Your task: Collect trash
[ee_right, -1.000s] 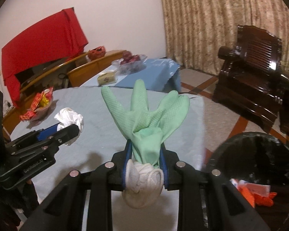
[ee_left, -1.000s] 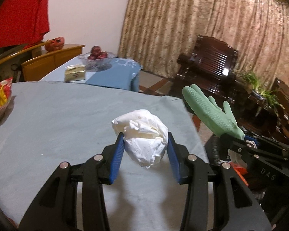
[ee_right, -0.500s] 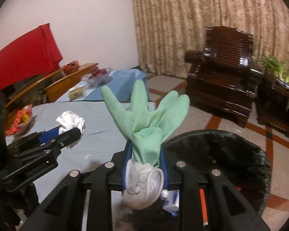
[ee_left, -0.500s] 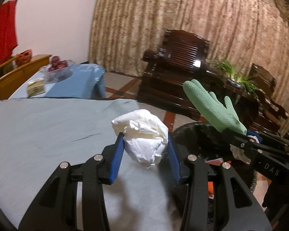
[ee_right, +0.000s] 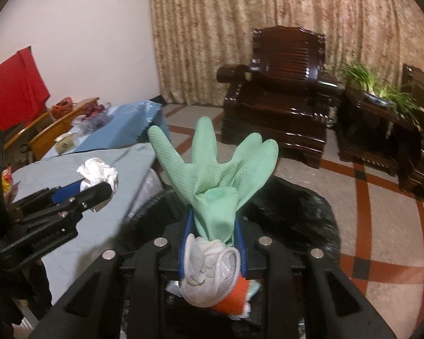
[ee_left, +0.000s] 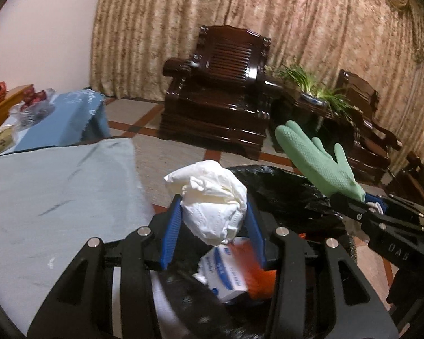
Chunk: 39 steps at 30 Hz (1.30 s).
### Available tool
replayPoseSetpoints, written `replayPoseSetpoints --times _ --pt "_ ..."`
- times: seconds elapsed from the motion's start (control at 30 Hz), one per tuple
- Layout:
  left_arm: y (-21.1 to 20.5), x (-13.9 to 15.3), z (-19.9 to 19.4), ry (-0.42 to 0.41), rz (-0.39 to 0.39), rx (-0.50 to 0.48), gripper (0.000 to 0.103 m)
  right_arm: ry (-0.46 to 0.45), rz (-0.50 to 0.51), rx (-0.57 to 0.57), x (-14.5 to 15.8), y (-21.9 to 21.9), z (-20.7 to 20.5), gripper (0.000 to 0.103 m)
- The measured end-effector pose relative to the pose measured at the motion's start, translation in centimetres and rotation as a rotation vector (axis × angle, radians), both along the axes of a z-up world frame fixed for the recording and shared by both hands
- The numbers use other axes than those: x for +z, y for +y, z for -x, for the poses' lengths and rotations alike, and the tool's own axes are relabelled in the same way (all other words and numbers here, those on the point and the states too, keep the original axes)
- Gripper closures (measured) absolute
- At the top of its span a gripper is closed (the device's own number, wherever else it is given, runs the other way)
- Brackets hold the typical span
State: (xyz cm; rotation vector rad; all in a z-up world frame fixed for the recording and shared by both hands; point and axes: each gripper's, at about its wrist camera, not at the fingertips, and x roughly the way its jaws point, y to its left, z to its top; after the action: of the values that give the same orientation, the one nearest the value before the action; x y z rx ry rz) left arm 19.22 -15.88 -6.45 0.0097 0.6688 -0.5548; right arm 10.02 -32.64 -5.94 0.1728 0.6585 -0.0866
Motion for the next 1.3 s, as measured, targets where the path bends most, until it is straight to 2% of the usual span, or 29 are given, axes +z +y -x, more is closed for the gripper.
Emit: replayPoseSetpoints --times 0.2,0.27,0.3,0.37,0.4,0.43,0.47,0.53,0.7,0.87,1.3 --pt "-3.1 -1.8 -0.9 0.028 -0.025 -0.048 0.059 0.036 -0.003 -0.033 -2.0 -2.4 -0.8 0.077" --pt "-3.9 -2.2 -1.2 0.039 -0.021 -0.063 0.052 0.047 0.006 -0.037 -2.5 -2.9 -1.3 0.071" --pt "-4.2 -2.3 -1.4 0.043 -0.018 -0.069 0.048 0.053 0.011 -0.041 -2.8 -3.1 -1.3 0.067" --pt "-4.3 -2.4 -1.5 0.041 -0.010 -0.071 0.033 0.055 0.019 -0.052 -3.2 -3.7 -1.2 0.050" --pt "-4.3 -2.4 -1.5 0.037 -0.006 -0.073 0.032 0.049 0.023 -0.058 -3.2 -3.9 -1.0 0.038" --pt "-4.4 -2.4 -1.5 0.035 -0.005 -0.076 0.028 0.044 0.023 -0.062 -3.2 -4.1 -0.9 0.033" --pt "-4.3 -2.4 -1.4 0.034 -0.008 -0.077 0.027 0.038 0.023 -0.065 -3.2 -4.2 -0.7 0.031" --pt "-4.1 -2.2 -1.5 0.033 -0.012 -0.072 0.022 0.033 0.026 -0.074 -3.1 -4.3 -0.4 0.019" --pt "-2.4 -1.2 -0.6 0.017 -0.025 -0.044 0.012 0.011 0.027 -0.061 -2.4 -3.8 0.5 0.006" --pt "-0.4 -0.2 0.7 0.010 -0.035 -0.020 0.009 0.003 0.022 -0.030 -1.9 -2.5 1.5 0.006" --pt "4.3 1.8 5.0 -0.009 -0.035 0.054 0.008 -0.002 -0.006 0.035 -0.2 1.5 4.3 0.006"
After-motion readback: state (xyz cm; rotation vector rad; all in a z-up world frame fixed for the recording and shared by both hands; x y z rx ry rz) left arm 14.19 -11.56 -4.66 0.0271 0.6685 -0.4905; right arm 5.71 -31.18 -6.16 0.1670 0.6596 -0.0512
